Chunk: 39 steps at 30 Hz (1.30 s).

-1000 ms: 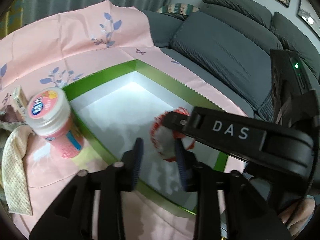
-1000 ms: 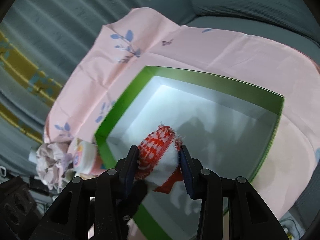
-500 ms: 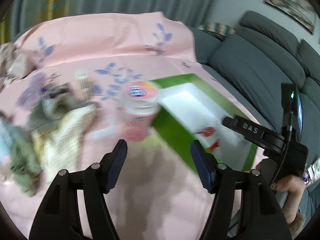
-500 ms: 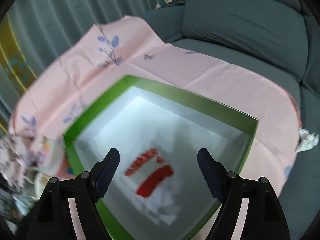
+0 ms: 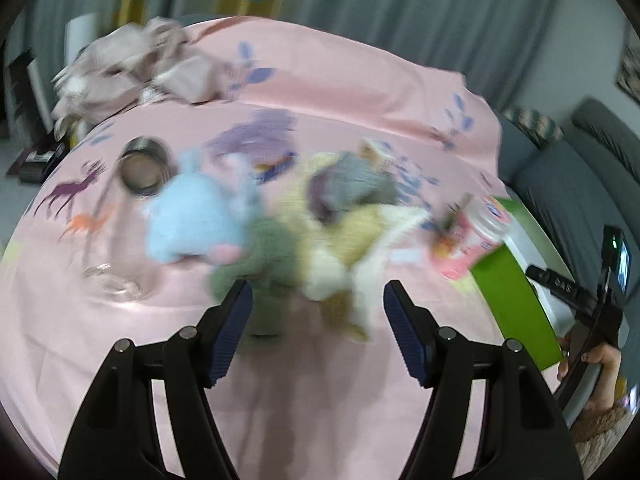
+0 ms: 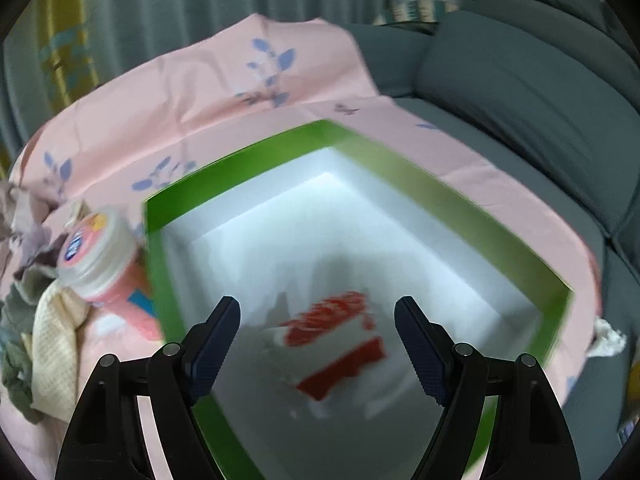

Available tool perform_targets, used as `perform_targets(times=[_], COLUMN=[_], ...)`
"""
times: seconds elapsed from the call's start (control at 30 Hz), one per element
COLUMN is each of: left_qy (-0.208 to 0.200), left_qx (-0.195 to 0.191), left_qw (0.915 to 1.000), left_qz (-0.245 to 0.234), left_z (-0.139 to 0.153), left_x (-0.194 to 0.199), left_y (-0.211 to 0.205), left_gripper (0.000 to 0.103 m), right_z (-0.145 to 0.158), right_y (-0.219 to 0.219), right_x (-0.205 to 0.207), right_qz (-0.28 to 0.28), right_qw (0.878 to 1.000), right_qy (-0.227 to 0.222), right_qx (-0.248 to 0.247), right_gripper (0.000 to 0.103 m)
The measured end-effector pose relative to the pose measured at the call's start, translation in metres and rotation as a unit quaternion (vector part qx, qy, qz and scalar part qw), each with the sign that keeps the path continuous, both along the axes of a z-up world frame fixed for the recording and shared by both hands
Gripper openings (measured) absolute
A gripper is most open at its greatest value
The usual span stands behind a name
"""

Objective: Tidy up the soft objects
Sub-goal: 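Move the right gripper back to the pile and close on the blue plush elephant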

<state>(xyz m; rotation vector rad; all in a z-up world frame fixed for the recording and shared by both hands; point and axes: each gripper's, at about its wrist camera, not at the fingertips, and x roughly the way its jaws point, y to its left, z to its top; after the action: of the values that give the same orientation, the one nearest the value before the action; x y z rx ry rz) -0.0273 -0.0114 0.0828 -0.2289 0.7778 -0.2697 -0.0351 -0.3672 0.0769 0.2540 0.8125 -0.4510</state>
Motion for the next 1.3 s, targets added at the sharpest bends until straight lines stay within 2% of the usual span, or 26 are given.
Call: perform_targets(times=[0.1,0.2,0.27,0.4,0.47,0.53,0.57,0.63,0.7,0.8,0.87,0.97,1.03,1.07,1.17,1.3], left_qy=[0.010,0.038,0.050,0.059,0.062,0.067,0.069,0.081,0.089,0.092,0.091,0.091,0.098,0.102,0.108,0.118], left_qx=[-0.009,-0.043,-0.050,-0.039,-0.044,-0.051,-0.054,-0.067,-0.079,-0.091,-0.097,-0.100,-0.105,-0.112,-0.117,-0.108], left_qw=[0.9992,0.9971,0.9957,0.9942,0.9934,0.9921,0.9919,0.9908,0.9886,0.9859,0.9846,0.9810,0.9784,0.9773,0.9756,0.9723], left_qz=[0.038,0.050,0.059,0.081,0.086,0.093,0.092,0.086,0.092,0.105,0.114,0.139,0.149,0.148,0.151,0.171], left_z=[-0.009,-0.021,-0.026,-0.030,-0.031,-0.032,-0.033,-0.035,-0.036,-0.035,-0.033,-0.031,-0.033,-0.033,-0.035,-0.037], left_x=[0.002,0.010,0.014,0.014,0.015,0.016,0.016,0.018,0.019,0.019,0.018,0.015,0.015,0.015,0.018,0.019], left_y=[0.022,0.039,0.047,0.058,0.063,0.068,0.070,0.074,0.080,0.091,0.099,0.113,0.118,0.121,0.127,0.134], left_gripper=[0.067,0.067,0.067,0.068,0.071,0.074,0.076,0.077,0.077,0.078,0.078,0.079,0.079,0.079,0.079,0.079], right_z=[-0.001,-0.002,0.002,0.024,0.044,0.057,0.065,0.072,0.075,0.070,0.062,0.052,0.043,0.038,0.018,-0.007], right_y=[0.008,0.017,0.023,0.034,0.046,0.060,0.073,0.095,0.129,0.186,0.227,0.280,0.300,0.309,0.326,0.335], right_x=[0.012,0.021,0.018,0.003,-0.010,-0.018,-0.019,-0.014,0.002,0.030,0.054,0.079,0.096,0.105,0.126,0.142], right_qz=[0.013,0.012,0.002,-0.014,-0.025,-0.038,-0.009,0.057,0.146,0.248,0.297,0.335,0.342,0.347,0.334,0.344], right_qw=[1.000,1.000,0.999,0.997,0.994,0.992,0.992,0.991,0.980,0.954,0.940,0.935,0.934,0.931,0.936,0.928], right_qy=[-0.003,0.009,0.004,-0.034,-0.073,-0.100,-0.114,-0.124,-0.125,-0.090,-0.060,-0.026,-0.006,-0.014,0.033,0.075], right_qx=[0.003,-0.020,-0.047,-0.064,-0.074,-0.072,-0.054,-0.014,0.059,0.144,0.156,0.115,0.103,0.113,0.110,0.123], right_gripper=[0.081,0.081,0.081,0.081,0.081,0.087,0.091,0.092,0.092,0.092,0.092,0.092,0.092,0.092,0.092,0.092])
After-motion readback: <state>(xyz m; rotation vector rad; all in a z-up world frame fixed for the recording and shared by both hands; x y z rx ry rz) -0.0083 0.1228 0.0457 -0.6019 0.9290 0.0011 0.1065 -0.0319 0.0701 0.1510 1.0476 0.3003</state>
